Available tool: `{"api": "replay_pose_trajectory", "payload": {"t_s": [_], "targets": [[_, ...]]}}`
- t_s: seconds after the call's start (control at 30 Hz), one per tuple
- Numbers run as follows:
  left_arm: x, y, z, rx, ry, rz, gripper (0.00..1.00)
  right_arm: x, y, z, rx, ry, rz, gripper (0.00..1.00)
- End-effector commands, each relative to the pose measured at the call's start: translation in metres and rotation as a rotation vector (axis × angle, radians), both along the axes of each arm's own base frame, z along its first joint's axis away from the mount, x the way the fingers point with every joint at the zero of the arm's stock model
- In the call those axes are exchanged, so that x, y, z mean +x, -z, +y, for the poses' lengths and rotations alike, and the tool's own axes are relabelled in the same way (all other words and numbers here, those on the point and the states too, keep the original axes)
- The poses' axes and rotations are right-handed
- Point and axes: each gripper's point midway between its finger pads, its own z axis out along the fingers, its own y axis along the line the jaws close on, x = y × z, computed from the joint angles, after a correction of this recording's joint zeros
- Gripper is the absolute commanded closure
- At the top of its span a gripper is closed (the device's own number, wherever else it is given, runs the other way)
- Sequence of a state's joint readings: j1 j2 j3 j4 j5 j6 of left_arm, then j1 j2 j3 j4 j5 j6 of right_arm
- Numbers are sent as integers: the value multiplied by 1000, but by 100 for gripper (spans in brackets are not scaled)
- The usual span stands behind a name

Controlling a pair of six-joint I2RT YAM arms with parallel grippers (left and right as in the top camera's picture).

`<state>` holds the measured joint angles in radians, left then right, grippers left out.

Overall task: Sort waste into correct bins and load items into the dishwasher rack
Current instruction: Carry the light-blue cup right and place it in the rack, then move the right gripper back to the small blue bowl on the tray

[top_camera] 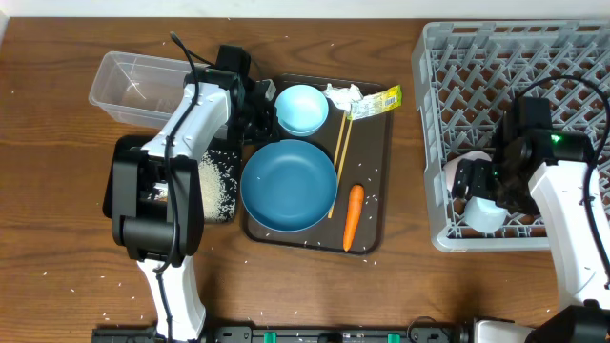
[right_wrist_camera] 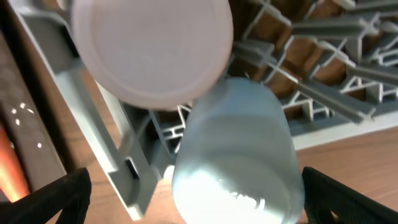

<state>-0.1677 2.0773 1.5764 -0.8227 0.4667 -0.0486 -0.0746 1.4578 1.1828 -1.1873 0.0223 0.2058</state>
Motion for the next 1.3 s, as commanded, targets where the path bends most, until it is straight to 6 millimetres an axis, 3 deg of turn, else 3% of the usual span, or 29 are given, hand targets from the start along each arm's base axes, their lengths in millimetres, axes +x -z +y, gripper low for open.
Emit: {"api": "replay_pose_trajectory", "payload": {"t_s": [0.0,0.2,0.37,0.53,0.63,0.83,0.9,1.0,1.27], "targets": [[-2,-4,1,8,9,-11,78,7,-2,8,54,-9,-28,1],[-3,-4,1,8,9,-10,78,33,-37,15,84,-62,-151,1],[-3,-4,1,8,9,-10,78,62,-100,31,152,-151,-359,1],[-2,-4,1,8,9,-11,78,88,-156,59,217,-278,-580,1],[-1,-4,1,7,9,-15,78,100,-167,80,239,-344,-649,1],[1,-5,-1,4,11,-28,78,123,-161,127,263,-465,-691,1],[-1,-7,-7,-24,17,-21,79,130,-151,136,252,-480,-677,1],[-1,-17,-14,-16,37,-42,65,137,-131,147,263,-496,-629,1],[7,-55,-36,5,87,-190,58,154,-81,167,306,-520,-522,1]]}}
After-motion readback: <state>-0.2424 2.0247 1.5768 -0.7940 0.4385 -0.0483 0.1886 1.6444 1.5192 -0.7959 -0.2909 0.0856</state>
